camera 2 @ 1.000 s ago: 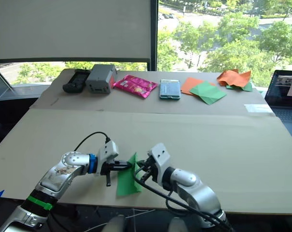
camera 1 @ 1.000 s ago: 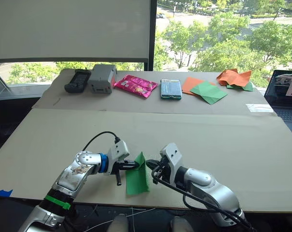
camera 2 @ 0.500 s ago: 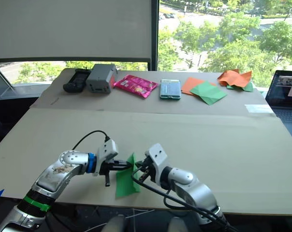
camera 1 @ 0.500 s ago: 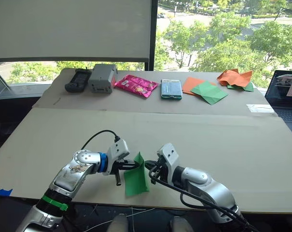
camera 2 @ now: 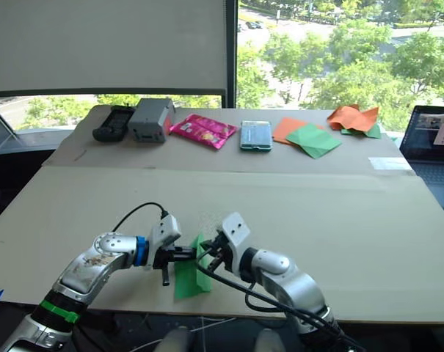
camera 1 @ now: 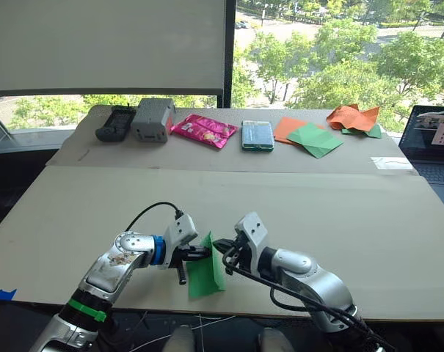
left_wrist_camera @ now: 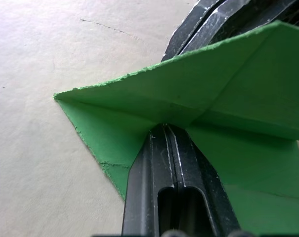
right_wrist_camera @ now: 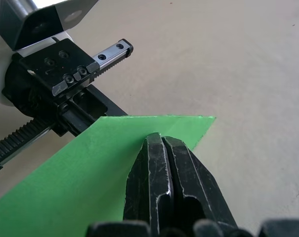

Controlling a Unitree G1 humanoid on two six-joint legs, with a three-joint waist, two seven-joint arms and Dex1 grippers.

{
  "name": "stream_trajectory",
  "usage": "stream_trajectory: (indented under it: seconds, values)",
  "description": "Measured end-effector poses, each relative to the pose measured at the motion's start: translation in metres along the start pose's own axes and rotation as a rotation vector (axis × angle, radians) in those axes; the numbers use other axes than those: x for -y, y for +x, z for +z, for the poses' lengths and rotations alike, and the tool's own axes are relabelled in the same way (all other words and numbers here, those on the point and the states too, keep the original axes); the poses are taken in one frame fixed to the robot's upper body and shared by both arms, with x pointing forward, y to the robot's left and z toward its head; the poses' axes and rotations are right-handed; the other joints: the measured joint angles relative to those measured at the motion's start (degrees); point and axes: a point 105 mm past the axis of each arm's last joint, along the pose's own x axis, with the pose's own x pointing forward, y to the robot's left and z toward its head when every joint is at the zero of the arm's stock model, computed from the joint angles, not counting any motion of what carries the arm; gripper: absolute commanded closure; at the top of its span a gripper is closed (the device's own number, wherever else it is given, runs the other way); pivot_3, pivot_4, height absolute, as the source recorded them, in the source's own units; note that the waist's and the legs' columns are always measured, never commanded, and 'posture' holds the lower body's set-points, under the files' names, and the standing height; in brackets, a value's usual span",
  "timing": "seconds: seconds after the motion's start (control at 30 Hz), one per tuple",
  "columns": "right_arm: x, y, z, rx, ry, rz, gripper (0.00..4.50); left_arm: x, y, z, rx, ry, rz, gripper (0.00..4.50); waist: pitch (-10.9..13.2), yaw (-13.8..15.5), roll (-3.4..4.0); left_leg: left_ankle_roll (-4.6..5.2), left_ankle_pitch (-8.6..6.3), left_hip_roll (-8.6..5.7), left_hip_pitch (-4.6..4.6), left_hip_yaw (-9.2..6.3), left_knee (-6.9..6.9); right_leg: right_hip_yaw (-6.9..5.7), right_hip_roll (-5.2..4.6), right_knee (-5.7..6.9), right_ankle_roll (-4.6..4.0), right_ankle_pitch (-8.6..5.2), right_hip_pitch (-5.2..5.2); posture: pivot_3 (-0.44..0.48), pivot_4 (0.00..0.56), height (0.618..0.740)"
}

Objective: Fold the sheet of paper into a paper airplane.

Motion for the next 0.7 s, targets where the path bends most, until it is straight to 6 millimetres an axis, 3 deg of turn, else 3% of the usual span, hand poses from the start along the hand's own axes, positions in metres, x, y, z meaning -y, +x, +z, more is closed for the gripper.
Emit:
stream_trajectory:
  seconds: [0.3,0.7]
  values:
    - [-0.005,0.014,-0.008,-0.038,0.008,0.037,4.50,-0.006,-0.008,-0.004,0.008,-0.025,0.039,4.46,0.0,-0.1,-0.01,0.00,0.00,0.00,0.02,0.00,-0.01,0.01,0.00,0.07,0.00,0.00,-0.01,0.000,0.150,0.720]
    - [-0.001,0.024,-0.018,-0.100,-0.014,0.029,4.50,-0.026,-0.053,-0.015,-0.039,-0.085,0.189,4.46,0.0,-0.1,0.01,-0.01,0.00,0.01,0.08,-0.01,-0.11,0.03,0.02,0.08,-0.01,0.00,-0.04,0.000,0.150,0.720]
